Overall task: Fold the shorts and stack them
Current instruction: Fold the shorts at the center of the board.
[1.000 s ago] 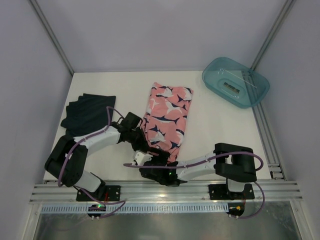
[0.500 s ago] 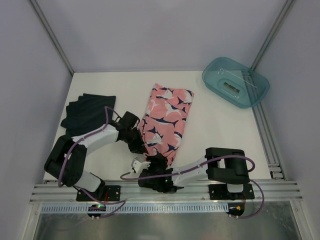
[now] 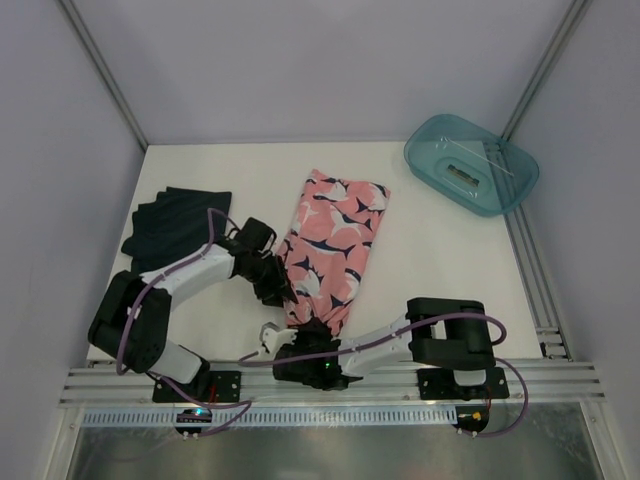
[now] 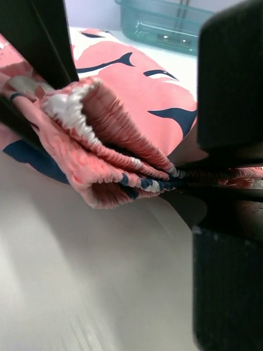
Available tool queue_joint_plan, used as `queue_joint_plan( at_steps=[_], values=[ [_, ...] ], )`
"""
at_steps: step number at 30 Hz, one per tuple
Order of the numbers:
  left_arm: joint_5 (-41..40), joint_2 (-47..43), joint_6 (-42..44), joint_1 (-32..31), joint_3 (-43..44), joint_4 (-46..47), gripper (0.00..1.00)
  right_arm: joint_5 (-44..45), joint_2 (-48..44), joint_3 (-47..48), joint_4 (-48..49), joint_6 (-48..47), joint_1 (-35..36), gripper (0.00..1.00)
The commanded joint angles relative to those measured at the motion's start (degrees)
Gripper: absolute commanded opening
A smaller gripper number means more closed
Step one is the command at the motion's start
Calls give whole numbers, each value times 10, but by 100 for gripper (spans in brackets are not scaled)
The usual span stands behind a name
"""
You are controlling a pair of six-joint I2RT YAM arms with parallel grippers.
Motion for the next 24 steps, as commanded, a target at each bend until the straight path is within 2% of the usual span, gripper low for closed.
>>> queue_joint_plan(
  at_steps=[1, 4, 7, 14, 15, 18, 24],
  values=[
    [-7, -49, 26, 41, 45, -16, 37, -55, -39, 32, -69, 40, 21, 4],
    [-71, -86, 46, 105, 71, -36, 45, -89, -56, 89, -199, 115, 30, 4],
    [-146, -102, 80, 163, 137, -72, 48, -148, -81, 165, -329, 167, 35, 4],
    [-105, -69, 128, 266, 199, -85, 50, -209, -83, 390, -601, 206, 28, 4],
    [-101, -65, 131, 271, 199, -81, 50, -211, -76, 436, -620, 203, 21, 4],
    [-91, -56, 134, 283, 191, -66, 50, -211, -57, 499, -673, 178, -9, 4],
    [-74, -27, 136, 285, 174, -41, 49, -238, -40, 538, -667, 121, -79, 4]
  ],
)
